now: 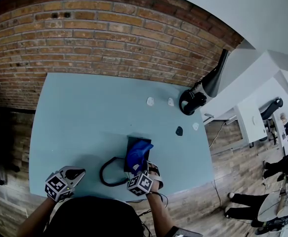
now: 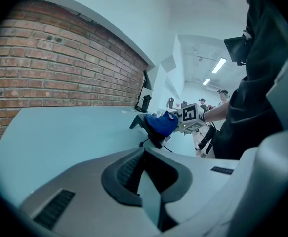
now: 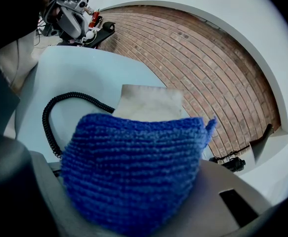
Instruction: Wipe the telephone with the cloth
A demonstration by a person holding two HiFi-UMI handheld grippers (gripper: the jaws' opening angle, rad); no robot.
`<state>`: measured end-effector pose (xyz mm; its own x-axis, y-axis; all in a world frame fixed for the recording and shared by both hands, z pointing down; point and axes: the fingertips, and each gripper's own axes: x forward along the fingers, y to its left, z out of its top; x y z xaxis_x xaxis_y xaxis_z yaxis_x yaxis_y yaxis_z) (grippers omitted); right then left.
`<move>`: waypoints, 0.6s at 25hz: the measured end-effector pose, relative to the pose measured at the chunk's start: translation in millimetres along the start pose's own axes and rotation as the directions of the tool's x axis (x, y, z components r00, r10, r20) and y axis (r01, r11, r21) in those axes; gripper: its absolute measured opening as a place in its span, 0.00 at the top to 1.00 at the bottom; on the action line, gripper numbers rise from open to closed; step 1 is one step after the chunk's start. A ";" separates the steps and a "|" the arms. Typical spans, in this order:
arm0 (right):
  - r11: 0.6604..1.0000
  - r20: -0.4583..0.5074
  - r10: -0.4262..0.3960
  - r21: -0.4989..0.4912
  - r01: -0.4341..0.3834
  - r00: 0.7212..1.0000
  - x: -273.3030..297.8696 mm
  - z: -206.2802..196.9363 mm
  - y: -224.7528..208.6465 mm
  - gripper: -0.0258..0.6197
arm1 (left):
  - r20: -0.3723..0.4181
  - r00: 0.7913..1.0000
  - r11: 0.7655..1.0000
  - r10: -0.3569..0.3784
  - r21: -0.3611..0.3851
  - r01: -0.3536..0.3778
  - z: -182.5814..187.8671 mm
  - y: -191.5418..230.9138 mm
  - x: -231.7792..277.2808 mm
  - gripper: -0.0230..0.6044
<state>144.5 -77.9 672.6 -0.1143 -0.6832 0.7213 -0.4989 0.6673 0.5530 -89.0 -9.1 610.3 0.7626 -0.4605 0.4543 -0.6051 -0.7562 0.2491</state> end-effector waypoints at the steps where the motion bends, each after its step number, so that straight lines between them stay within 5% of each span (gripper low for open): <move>1: 1.000 0.000 0.002 0.002 -0.002 1.000 -0.3 -0.1 0.8 0.82 | -0.001 1.000 1.000 0.000 -0.002 0.000 -0.2 -0.1 0.0 0.93; 15: 1.000 0.002 0.004 0.005 -0.004 1.000 -7.2 -4.9 11.1 0.82 | -0.013 1.000 1.000 -0.003 -0.008 0.003 -4.1 -0.1 -1.2 0.93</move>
<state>144.0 -64.1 675.6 -0.1177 -0.6809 0.7229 -0.5024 0.6688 0.5481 -90.8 -6.5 613.3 0.7612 -0.4522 0.4649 -0.6048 -0.7536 0.2574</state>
